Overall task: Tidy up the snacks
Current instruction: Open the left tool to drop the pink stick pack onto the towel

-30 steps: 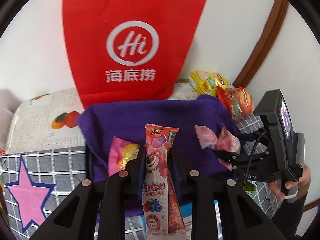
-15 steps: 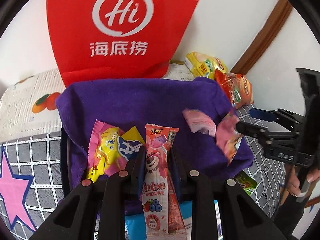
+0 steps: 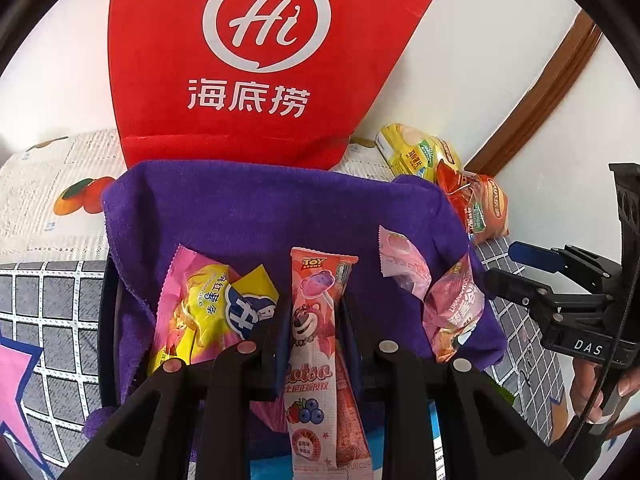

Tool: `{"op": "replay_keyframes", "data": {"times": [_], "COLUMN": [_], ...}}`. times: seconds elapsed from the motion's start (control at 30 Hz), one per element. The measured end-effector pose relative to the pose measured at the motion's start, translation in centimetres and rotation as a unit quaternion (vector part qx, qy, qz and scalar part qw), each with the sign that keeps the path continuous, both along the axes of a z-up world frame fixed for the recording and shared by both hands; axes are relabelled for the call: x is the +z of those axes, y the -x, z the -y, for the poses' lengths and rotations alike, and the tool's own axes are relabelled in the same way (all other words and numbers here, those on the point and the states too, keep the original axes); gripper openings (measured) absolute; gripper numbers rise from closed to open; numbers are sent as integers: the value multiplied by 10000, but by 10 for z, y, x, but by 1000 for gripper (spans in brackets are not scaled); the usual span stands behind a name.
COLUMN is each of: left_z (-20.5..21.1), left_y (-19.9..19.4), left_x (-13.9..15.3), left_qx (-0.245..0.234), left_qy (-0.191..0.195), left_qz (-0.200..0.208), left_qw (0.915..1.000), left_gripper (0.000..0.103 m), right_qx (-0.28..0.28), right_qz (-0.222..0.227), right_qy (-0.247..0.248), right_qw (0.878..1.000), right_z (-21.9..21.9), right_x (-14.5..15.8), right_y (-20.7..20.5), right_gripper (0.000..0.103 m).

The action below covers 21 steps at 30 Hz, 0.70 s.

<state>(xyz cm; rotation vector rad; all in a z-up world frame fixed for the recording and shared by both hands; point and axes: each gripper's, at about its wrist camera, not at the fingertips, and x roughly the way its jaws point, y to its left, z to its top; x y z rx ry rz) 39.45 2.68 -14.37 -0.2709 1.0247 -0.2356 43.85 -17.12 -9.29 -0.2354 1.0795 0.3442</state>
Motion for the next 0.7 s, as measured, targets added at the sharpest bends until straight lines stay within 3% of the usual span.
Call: {"op": "replay_keyframes", "data": {"times": [0.27,0.43,0.7], "left_z": [-1,-4,-9], "left_y": [0,3,6], "left_x": [0,6,17], "left_qx": [23,94,82], "left_qy": [94,104,222], "left_qz": [-32,90,111], "left_qw": [9999,9999,9997], "left_gripper": [26,35,38], "right_qx": [47,85,139], "right_qz": [-8,1,144], "right_qy": [55,24,-41], "right_qw": [10000,10000,9998], "right_z": [-3,-4,-9], "right_x": [-1,0,12], "right_y": [0,1,9], "right_gripper": [64,64,64]}}
